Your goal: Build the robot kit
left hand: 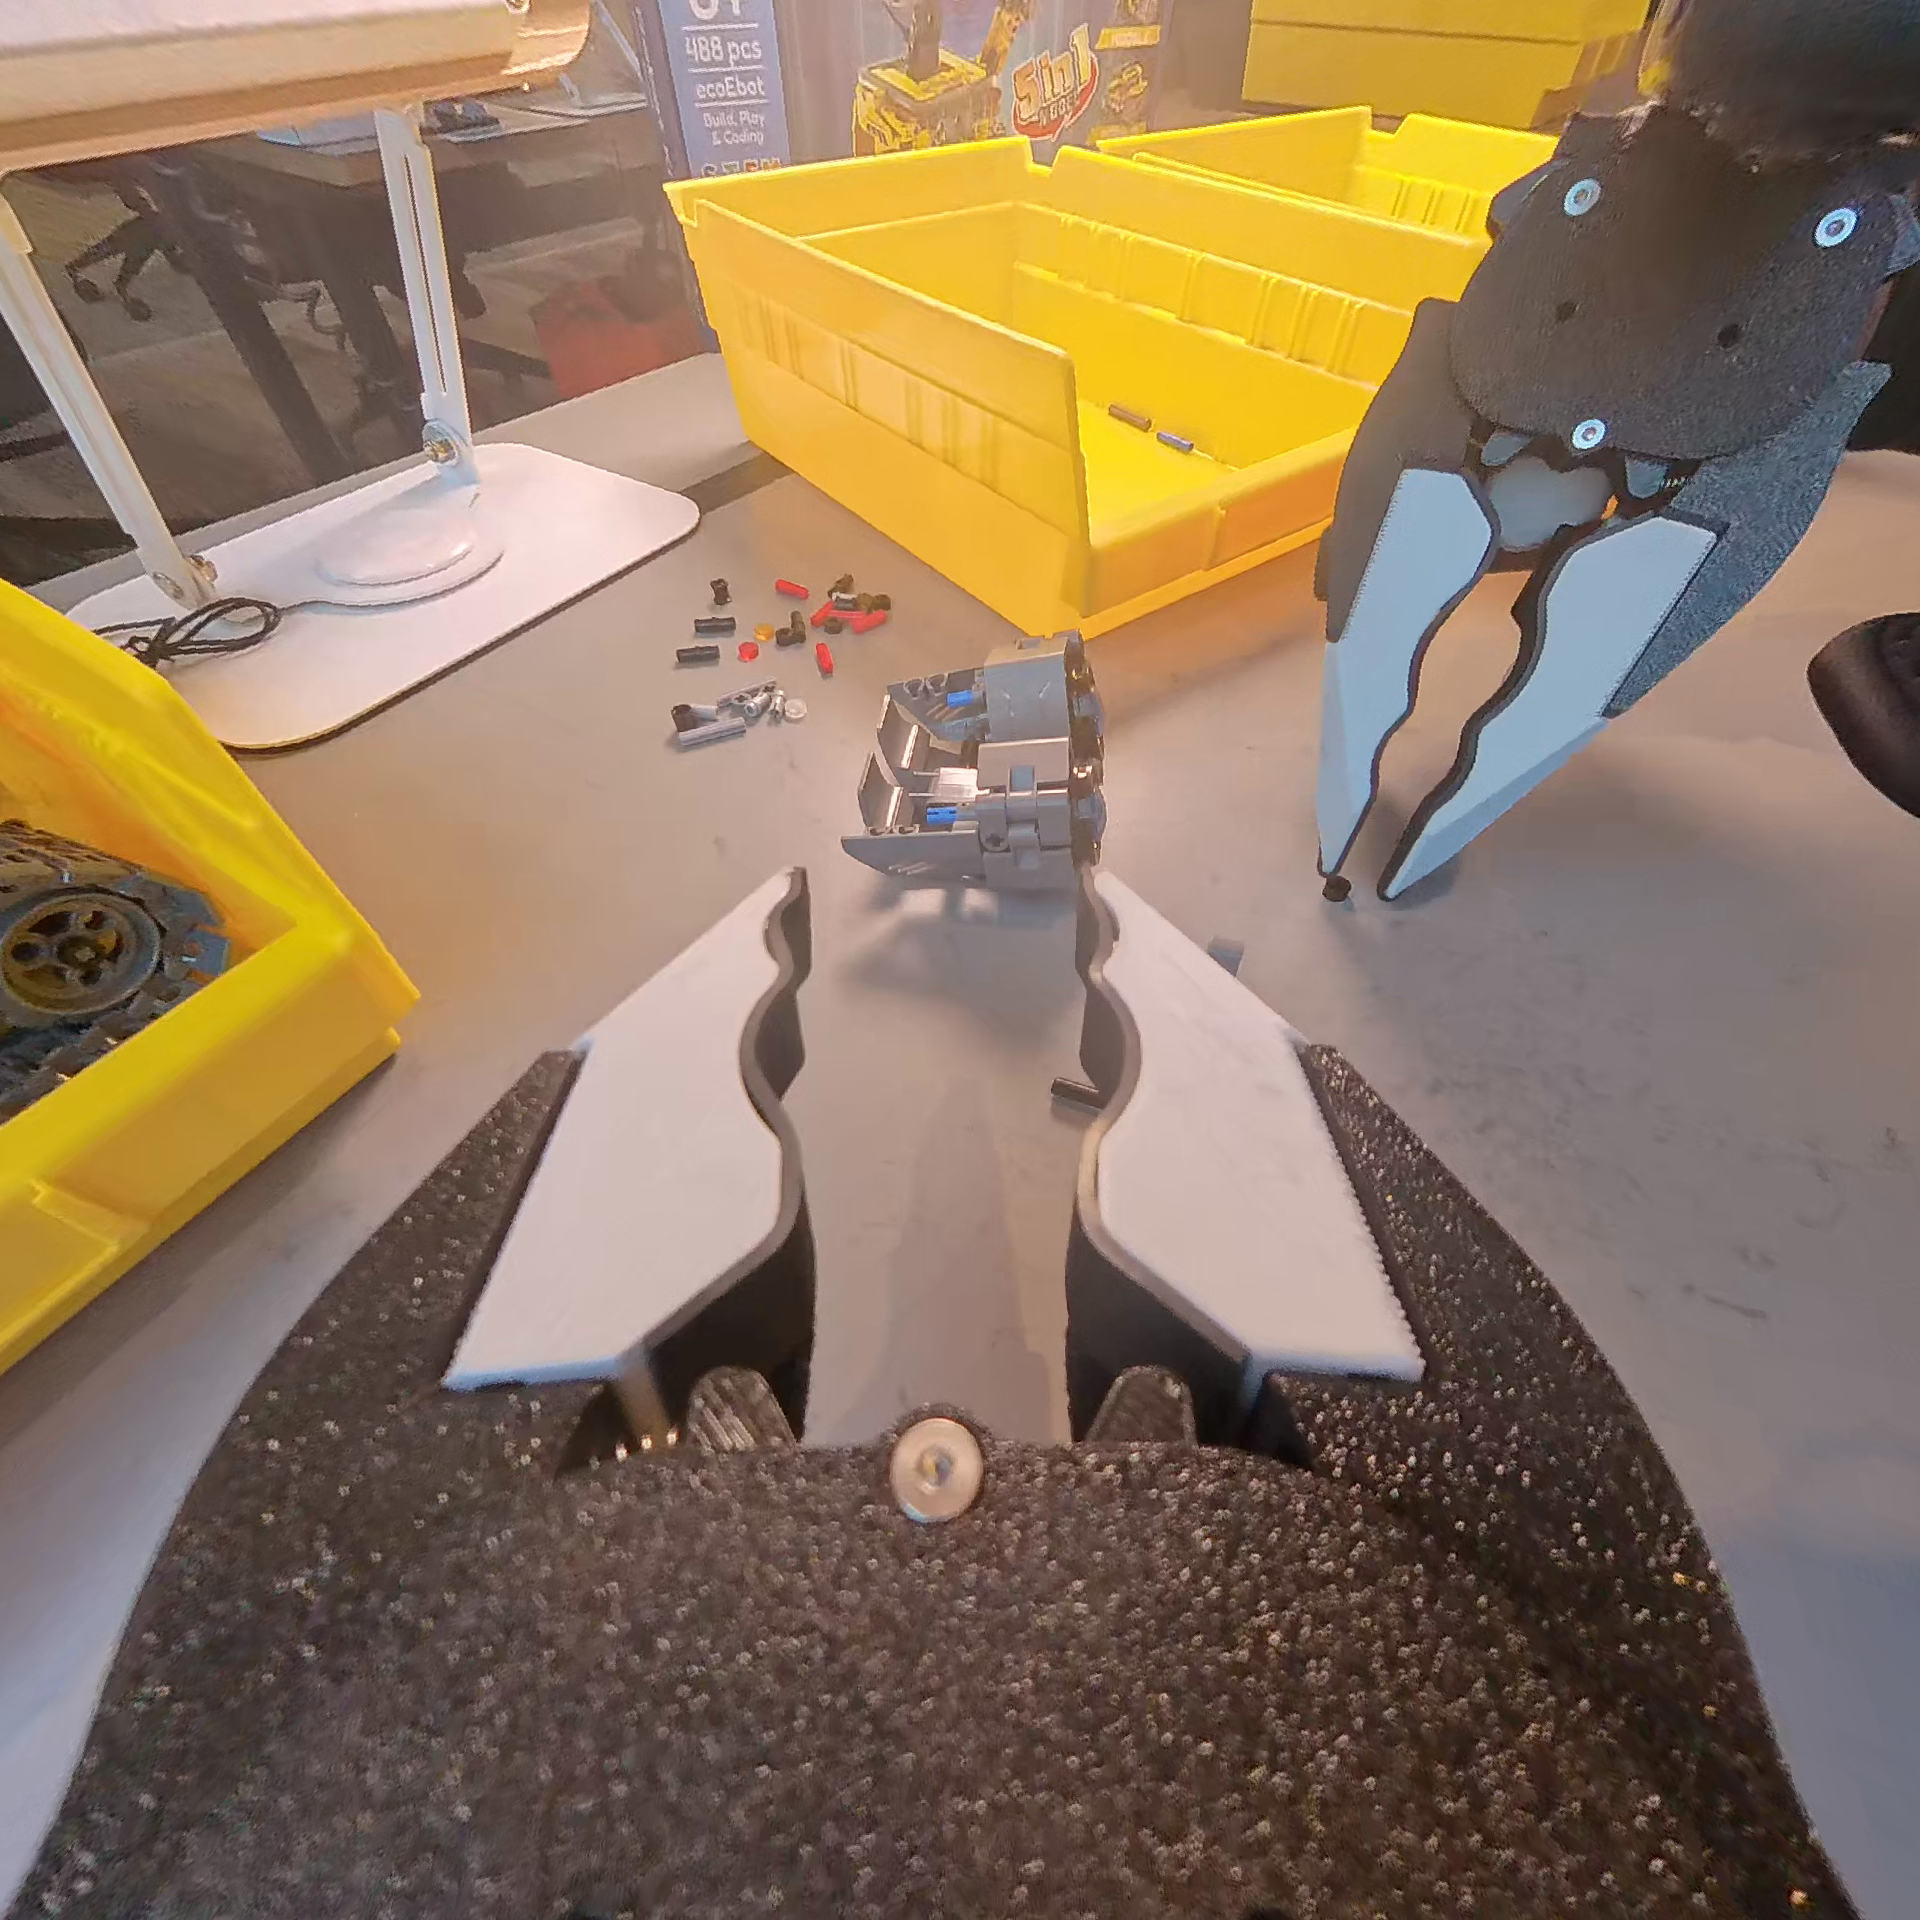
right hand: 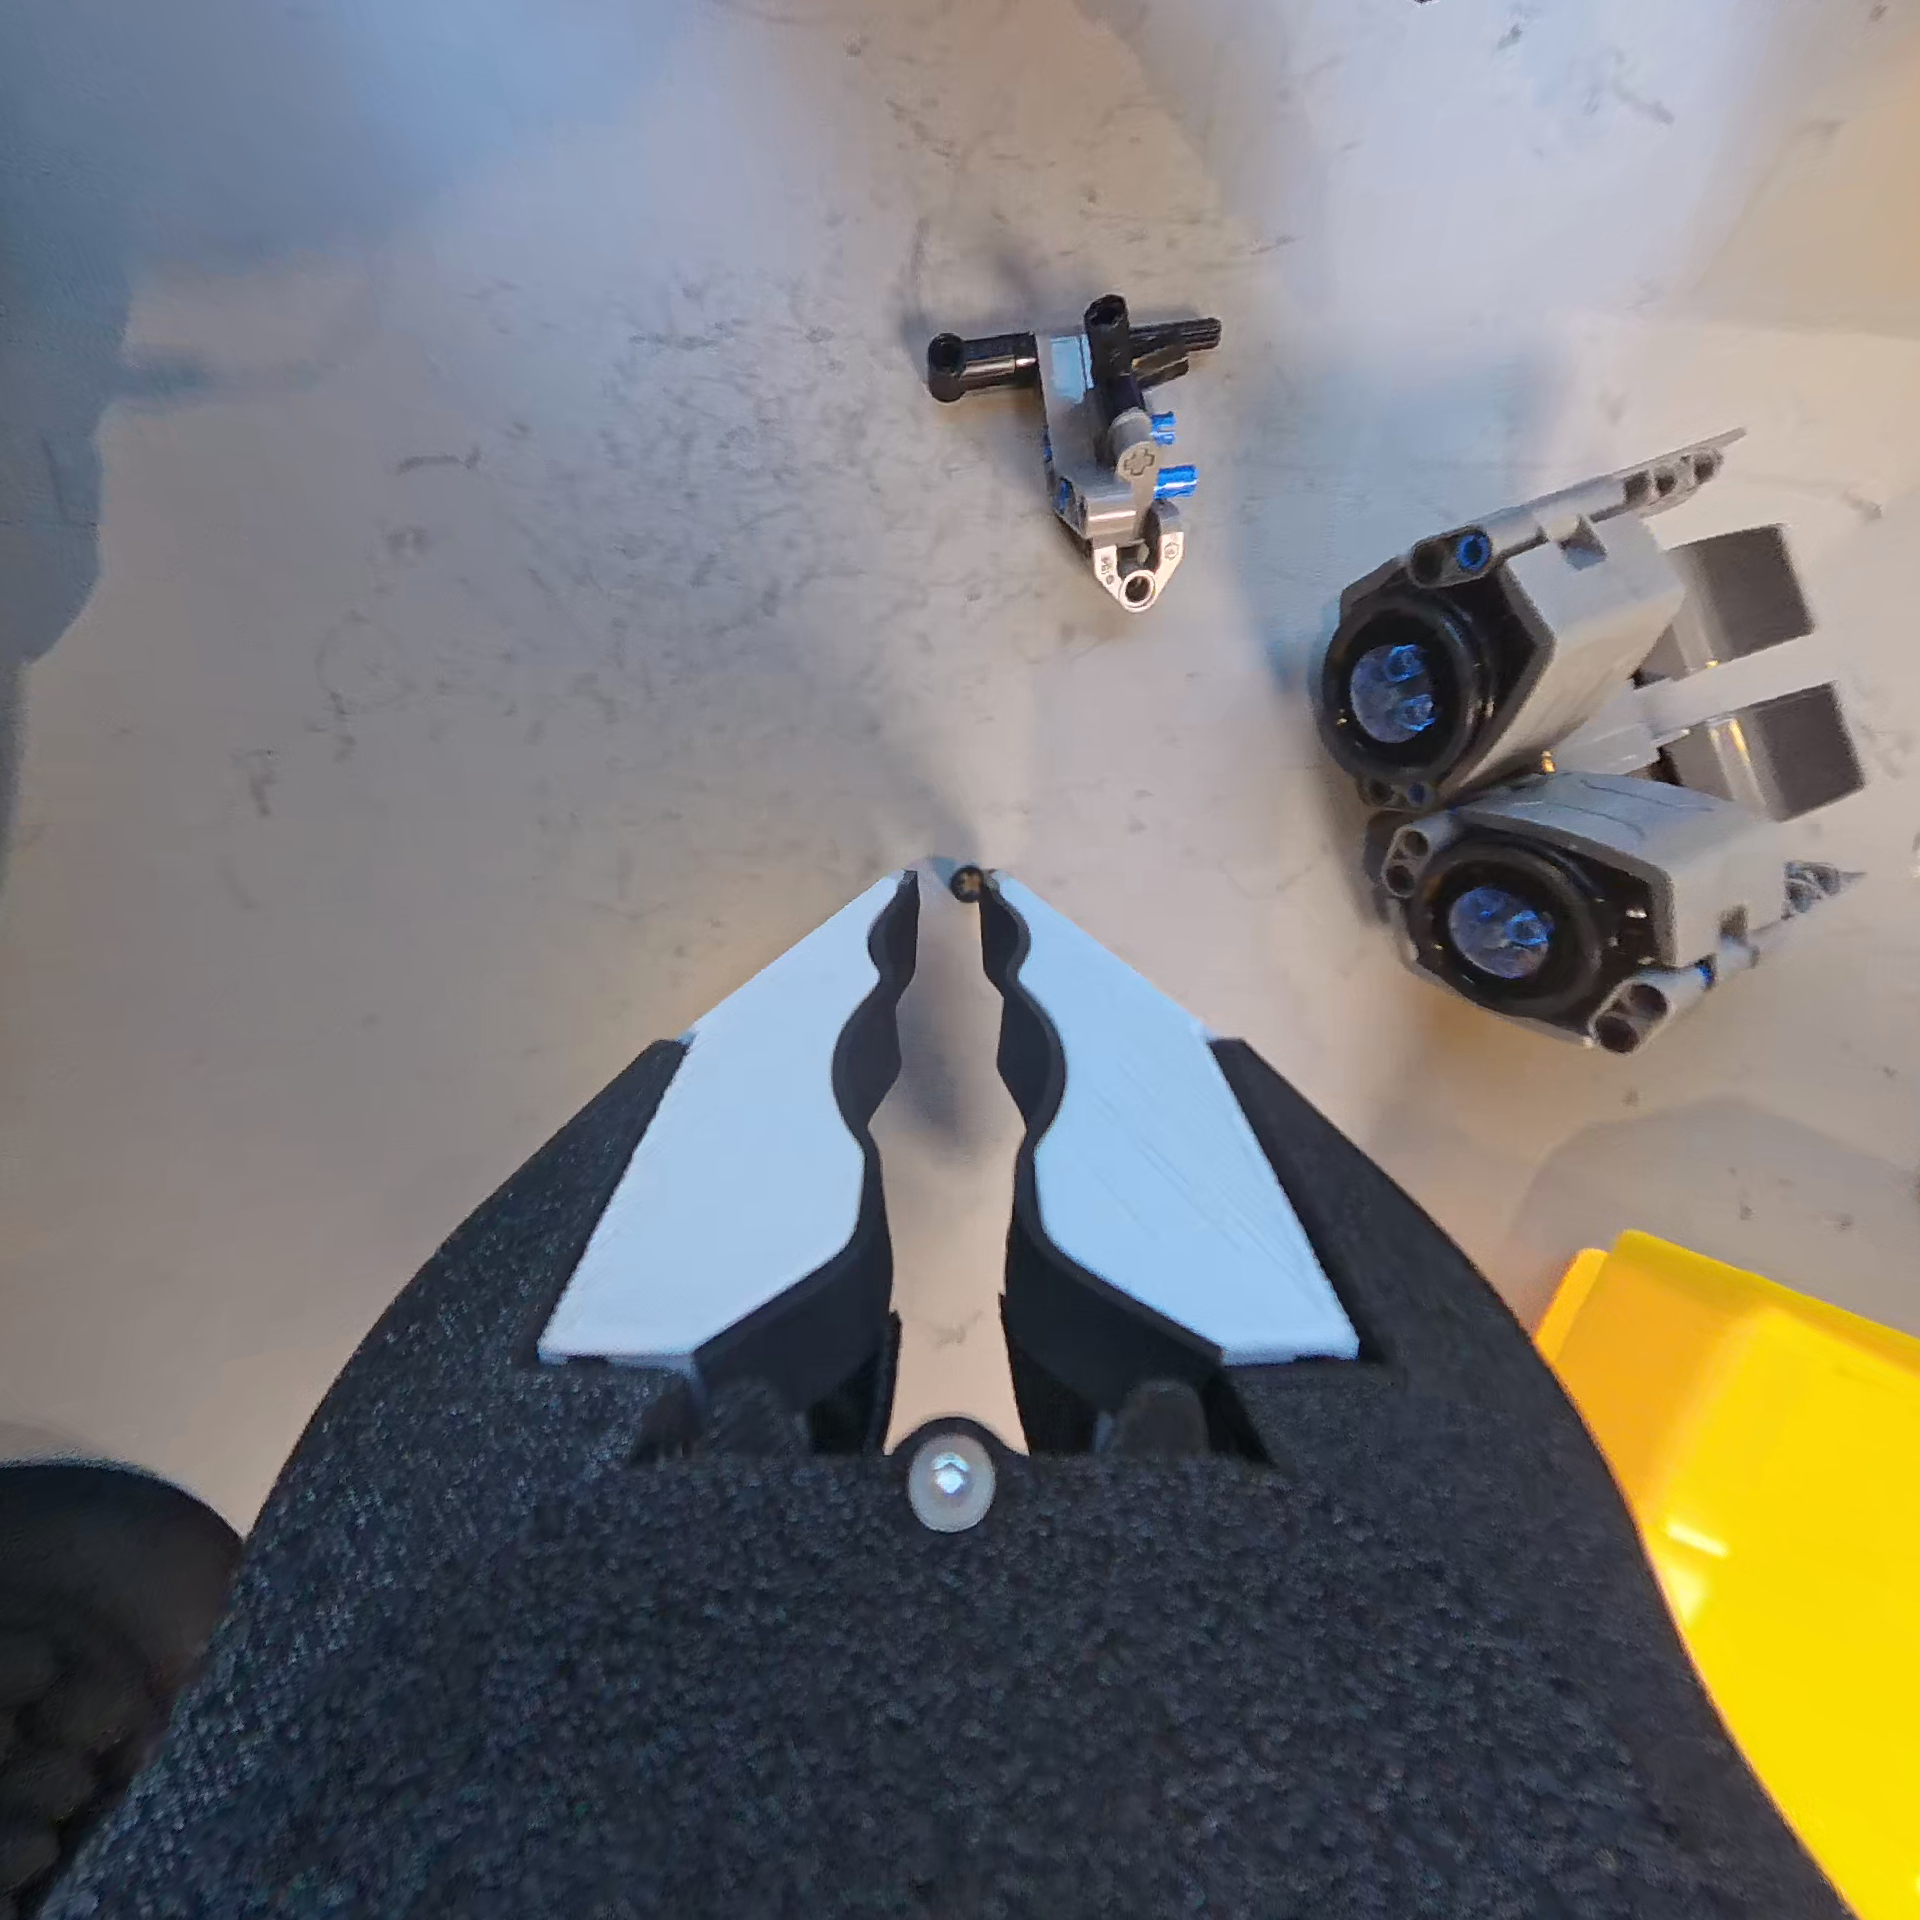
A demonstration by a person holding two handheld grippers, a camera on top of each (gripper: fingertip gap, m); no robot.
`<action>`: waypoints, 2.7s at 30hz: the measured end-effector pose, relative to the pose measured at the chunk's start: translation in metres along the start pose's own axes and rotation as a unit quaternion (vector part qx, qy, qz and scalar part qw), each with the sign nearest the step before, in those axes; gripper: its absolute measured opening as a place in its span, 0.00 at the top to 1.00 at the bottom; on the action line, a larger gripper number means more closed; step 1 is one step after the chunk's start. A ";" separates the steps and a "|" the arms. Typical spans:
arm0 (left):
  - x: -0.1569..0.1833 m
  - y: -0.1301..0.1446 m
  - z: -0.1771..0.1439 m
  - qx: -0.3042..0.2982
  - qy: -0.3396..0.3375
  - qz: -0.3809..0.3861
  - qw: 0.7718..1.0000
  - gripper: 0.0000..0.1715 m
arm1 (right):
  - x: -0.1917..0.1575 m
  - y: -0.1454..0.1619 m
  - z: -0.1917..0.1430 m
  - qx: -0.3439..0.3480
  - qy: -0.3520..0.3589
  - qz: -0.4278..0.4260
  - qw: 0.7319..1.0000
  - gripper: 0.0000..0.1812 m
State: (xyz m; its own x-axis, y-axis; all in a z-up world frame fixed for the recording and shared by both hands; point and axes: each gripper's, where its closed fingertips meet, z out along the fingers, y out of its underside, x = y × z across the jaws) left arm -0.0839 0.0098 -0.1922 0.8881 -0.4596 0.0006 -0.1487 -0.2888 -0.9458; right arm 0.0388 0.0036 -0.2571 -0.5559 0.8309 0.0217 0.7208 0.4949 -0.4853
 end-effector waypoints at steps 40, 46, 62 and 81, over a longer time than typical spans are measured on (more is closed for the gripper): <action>-0.019 -0.017 -0.013 0.042 -0.045 -0.006 0.998 0.69 | 0.061 0.006 -0.178 0.469 0.413 0.185 0.758 0.80; -0.027 -0.027 -0.023 0.066 -0.062 -0.008 0.996 0.68 | 0.064 0.011 -0.175 0.451 0.442 0.176 0.755 0.77; -0.025 -0.021 -0.017 0.062 -0.045 -0.027 0.997 0.67 | 0.068 0.021 -0.183 0.449 0.461 0.189 0.742 0.76; -0.028 -0.021 -0.018 0.060 -0.057 -0.023 0.996 0.67 | 0.130 0.290 -0.220 0.098 0.349 0.498 0.787 0.86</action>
State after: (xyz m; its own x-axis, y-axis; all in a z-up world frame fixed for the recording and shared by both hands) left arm -0.1136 0.0138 -0.1671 0.9375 -0.3478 0.0150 -0.0591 -0.2013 -0.9778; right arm 0.2663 0.3107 -0.2030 0.6584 0.7525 -0.0127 0.5392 -0.4835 -0.6895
